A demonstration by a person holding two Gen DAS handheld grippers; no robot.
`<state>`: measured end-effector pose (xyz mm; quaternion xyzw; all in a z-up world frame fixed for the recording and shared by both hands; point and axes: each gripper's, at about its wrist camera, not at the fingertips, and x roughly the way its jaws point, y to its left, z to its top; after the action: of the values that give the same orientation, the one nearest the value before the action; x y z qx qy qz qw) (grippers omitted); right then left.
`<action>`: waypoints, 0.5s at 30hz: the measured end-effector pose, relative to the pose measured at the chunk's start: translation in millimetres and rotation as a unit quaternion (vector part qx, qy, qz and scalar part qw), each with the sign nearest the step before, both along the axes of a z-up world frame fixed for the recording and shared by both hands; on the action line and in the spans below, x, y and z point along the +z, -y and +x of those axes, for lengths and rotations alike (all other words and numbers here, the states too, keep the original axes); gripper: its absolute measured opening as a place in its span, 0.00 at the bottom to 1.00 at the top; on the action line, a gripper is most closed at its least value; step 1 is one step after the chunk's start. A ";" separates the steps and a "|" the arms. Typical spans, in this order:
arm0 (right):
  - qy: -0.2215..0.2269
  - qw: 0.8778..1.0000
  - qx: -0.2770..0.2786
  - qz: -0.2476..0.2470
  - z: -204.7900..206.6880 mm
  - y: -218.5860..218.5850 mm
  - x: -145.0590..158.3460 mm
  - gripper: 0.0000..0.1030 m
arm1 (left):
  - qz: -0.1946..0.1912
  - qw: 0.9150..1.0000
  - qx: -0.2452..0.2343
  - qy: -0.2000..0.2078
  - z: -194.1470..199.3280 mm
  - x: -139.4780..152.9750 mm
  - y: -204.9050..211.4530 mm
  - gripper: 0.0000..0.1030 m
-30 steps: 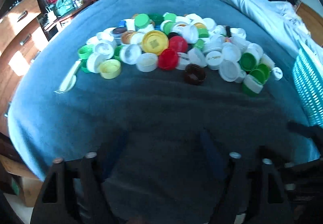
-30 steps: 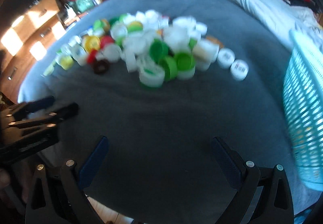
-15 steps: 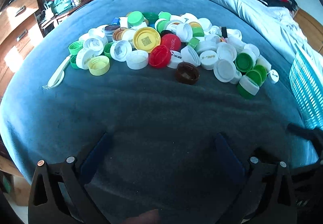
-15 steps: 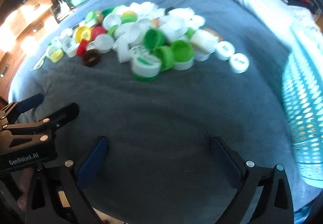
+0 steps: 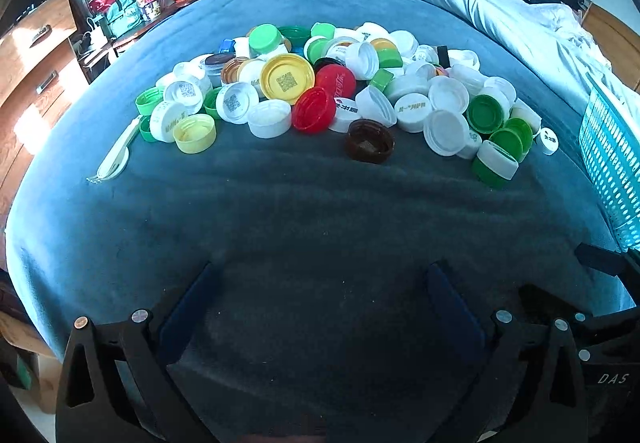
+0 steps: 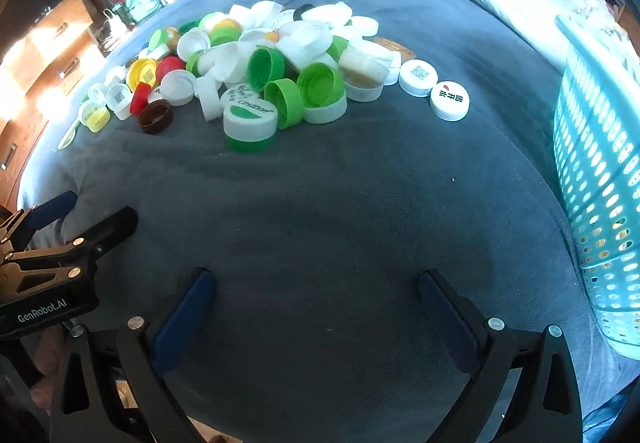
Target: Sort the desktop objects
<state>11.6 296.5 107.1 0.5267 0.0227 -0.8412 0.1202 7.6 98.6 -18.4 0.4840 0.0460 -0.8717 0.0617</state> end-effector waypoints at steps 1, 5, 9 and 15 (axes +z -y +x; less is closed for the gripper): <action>0.000 1.000 0.000 0.000 -0.1 0.2 -0.2 1.00 | 0.000 1.000 0.000 0.001 -0.3 -0.1 0.0 0.99; 0.000 1.000 0.001 0.000 -0.6 -0.8 -0.2 1.00 | -0.002 1.000 0.000 0.002 -1.5 -0.4 -1.1 0.99; -0.001 1.000 0.002 -0.001 0.6 -2.7 -0.7 1.00 | -0.002 1.000 0.001 0.003 -2.0 -0.5 -1.1 0.99; -0.001 1.000 0.002 0.000 -0.7 -1.1 -1.4 1.00 | 0.005 1.000 -0.005 0.002 -1.5 0.0 1.6 0.99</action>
<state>10.9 297.5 105.8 0.5260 0.0235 -0.8414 0.1220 6.2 97.0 -18.5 0.4867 0.0481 -0.8705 0.0546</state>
